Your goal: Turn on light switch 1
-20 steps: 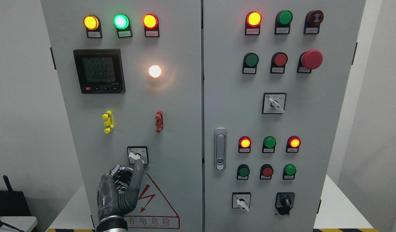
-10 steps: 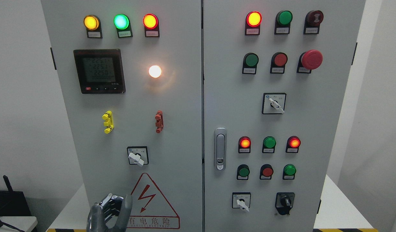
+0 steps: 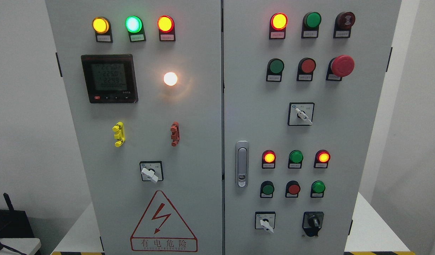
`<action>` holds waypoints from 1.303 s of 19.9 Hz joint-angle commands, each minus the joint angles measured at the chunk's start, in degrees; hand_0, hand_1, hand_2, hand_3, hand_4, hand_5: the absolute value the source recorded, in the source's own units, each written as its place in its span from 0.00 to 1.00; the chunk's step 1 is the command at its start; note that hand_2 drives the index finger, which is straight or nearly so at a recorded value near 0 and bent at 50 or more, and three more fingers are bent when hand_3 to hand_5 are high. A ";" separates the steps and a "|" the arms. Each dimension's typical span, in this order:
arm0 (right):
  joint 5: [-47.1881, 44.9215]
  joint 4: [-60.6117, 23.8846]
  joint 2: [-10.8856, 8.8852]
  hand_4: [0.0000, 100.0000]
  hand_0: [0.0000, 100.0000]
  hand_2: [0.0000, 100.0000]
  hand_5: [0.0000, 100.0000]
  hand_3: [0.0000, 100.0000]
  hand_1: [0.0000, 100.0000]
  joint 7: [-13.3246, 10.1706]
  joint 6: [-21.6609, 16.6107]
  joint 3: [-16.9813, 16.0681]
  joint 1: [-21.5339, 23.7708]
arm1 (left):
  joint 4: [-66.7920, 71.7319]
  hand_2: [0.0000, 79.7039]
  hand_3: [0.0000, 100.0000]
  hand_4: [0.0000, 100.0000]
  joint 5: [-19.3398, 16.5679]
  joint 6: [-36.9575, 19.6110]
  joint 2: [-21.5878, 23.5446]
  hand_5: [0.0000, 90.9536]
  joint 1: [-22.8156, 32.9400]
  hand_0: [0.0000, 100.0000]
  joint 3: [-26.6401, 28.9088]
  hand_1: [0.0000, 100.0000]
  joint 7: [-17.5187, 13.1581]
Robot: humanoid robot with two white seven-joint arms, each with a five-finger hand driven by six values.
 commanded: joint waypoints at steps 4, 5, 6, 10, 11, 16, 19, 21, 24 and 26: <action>-1.05 0.00 0.00 0.00 0.12 0.00 0.00 0.00 0.39 -0.02 -0.03 0.00 0.00 | 39.57 0.00 0.09 0.16 2.87 -0.57 4.57 0.00 7.15 0.12 20.29 0.13 -3.73; -1.05 0.00 0.00 0.00 0.12 0.00 0.00 0.00 0.39 -0.02 -0.03 0.00 0.00 | 43.00 0.00 0.09 0.15 2.79 -0.05 5.35 0.00 7.42 0.13 20.29 0.12 -3.73; -0.97 0.00 0.00 0.00 0.12 0.00 0.00 0.00 0.39 -0.02 -0.03 0.00 0.00 | 46.86 0.00 0.05 0.13 2.35 -0.04 5.71 0.00 7.68 0.14 20.12 0.12 -3.73; -0.97 0.00 0.00 0.00 0.12 0.00 0.00 0.00 0.39 -0.02 -0.03 0.00 0.00 | 62.33 0.00 0.00 0.06 -4.92 0.13 7.56 0.00 8.48 0.23 18.54 0.12 -5.83; -0.97 0.00 0.00 0.00 0.12 0.00 0.00 0.00 0.39 -0.02 -0.03 0.00 0.00 | 64.89 0.00 0.00 0.06 -6.34 0.22 7.56 0.00 8.39 0.23 17.49 0.13 -6.45; -0.97 0.00 0.00 0.00 0.12 0.00 0.00 0.00 0.39 -0.02 -0.03 0.00 0.00 | 73.18 0.00 0.00 0.00 -9.08 6.89 8.00 0.00 7.69 0.26 3.09 0.16 -11.28; -0.97 0.00 0.00 0.00 0.12 0.00 0.00 0.00 0.39 -0.02 -0.03 0.00 0.00 | 74.40 0.00 0.00 0.00 -9.34 8.65 7.39 0.00 6.72 0.28 -5.34 0.16 -12.52; -0.97 0.00 0.00 0.00 0.12 0.00 0.00 0.00 0.39 -0.02 -0.03 0.00 0.00 | 75.37 0.00 0.00 0.00 -9.34 10.49 7.30 0.00 4.62 0.29 -9.92 0.15 -12.43; -1.05 0.00 0.00 0.00 0.12 0.00 0.00 0.00 0.39 -0.02 -0.03 0.00 0.00 | 75.38 0.00 0.00 0.00 -9.43 14.01 6.16 0.00 2.60 0.30 -16.86 0.12 -11.91; -1.05 0.00 0.00 0.00 0.12 0.00 0.00 0.00 0.39 -0.02 -0.03 0.00 0.00 | 75.55 0.00 0.00 0.00 -9.26 15.33 5.02 0.00 1.89 0.31 -21.00 0.10 -10.16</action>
